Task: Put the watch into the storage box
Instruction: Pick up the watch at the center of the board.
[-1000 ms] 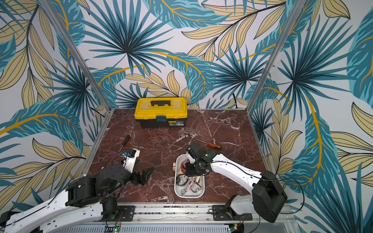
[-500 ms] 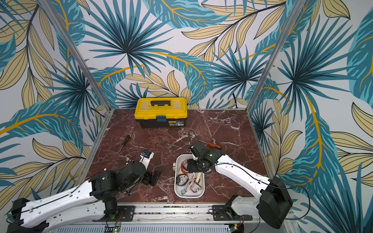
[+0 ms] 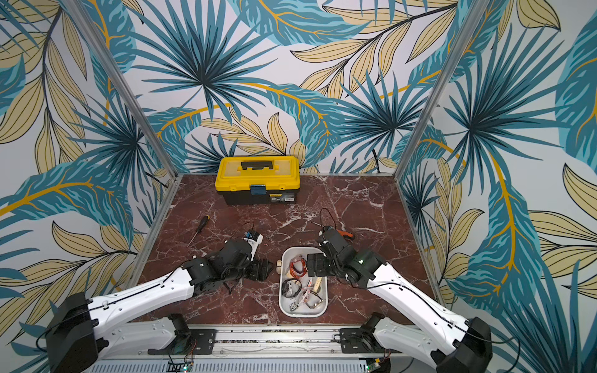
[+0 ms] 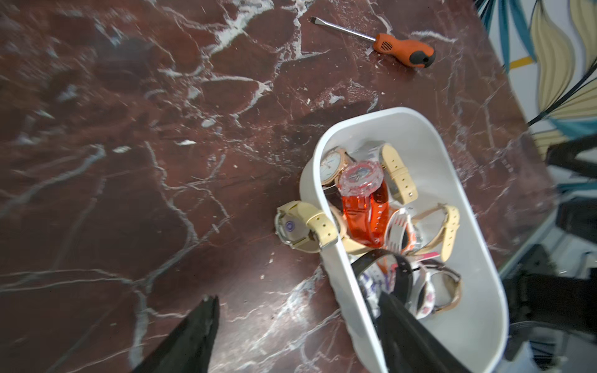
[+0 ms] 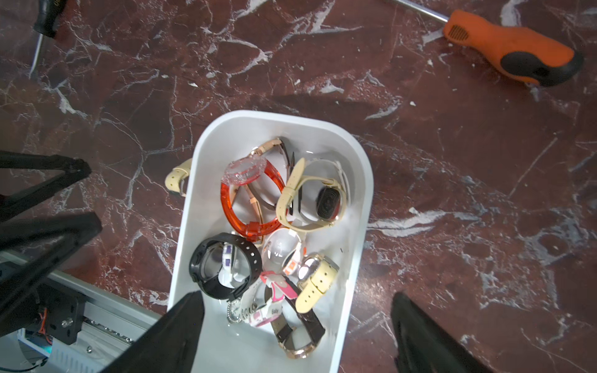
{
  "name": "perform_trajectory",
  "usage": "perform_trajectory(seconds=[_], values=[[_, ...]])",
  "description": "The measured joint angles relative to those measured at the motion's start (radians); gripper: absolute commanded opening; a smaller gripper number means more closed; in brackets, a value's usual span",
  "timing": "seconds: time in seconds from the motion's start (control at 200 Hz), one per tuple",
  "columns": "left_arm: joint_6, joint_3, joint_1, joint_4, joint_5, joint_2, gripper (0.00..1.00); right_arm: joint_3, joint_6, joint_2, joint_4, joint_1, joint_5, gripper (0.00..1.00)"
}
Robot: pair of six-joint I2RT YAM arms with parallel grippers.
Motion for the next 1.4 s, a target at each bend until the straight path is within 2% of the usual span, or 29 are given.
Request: perform_trajectory(seconds=[0.135,0.25,0.491,0.716,0.886,1.042,1.132,1.397], values=[[-0.079,-0.084,0.087,0.197,0.141,0.055,0.62,-0.022,0.006,-0.028,-0.023,-0.001,0.010,0.93],[-0.166,-0.169,0.135,0.388,0.240,0.106,0.60,-0.035,0.007,-0.050,-0.031,-0.002,0.009,0.94],[-0.356,-0.282,0.170,0.785,0.401,0.212,0.59,-0.084,0.005,-0.132,-0.011,-0.003,-0.039,1.00],[-0.477,-0.325,0.175,1.059,0.469,0.343,0.51,-0.107,-0.013,-0.211,0.016,-0.003,-0.111,1.00],[-0.506,-0.332,0.175,1.141,0.484,0.403,0.50,-0.110,-0.032,-0.247,0.023,-0.003,-0.137,1.00],[-0.518,-0.335,0.175,1.168,0.492,0.415,0.40,-0.114,-0.043,-0.266,0.023,-0.003,-0.140,1.00],[-0.519,-0.335,0.175,1.175,0.497,0.420,0.38,-0.114,-0.047,-0.264,0.023,-0.003,-0.140,1.00],[-0.509,-0.335,0.175,1.178,0.523,0.433,0.14,-0.114,-0.050,-0.231,0.023,-0.003,-0.140,1.00]])
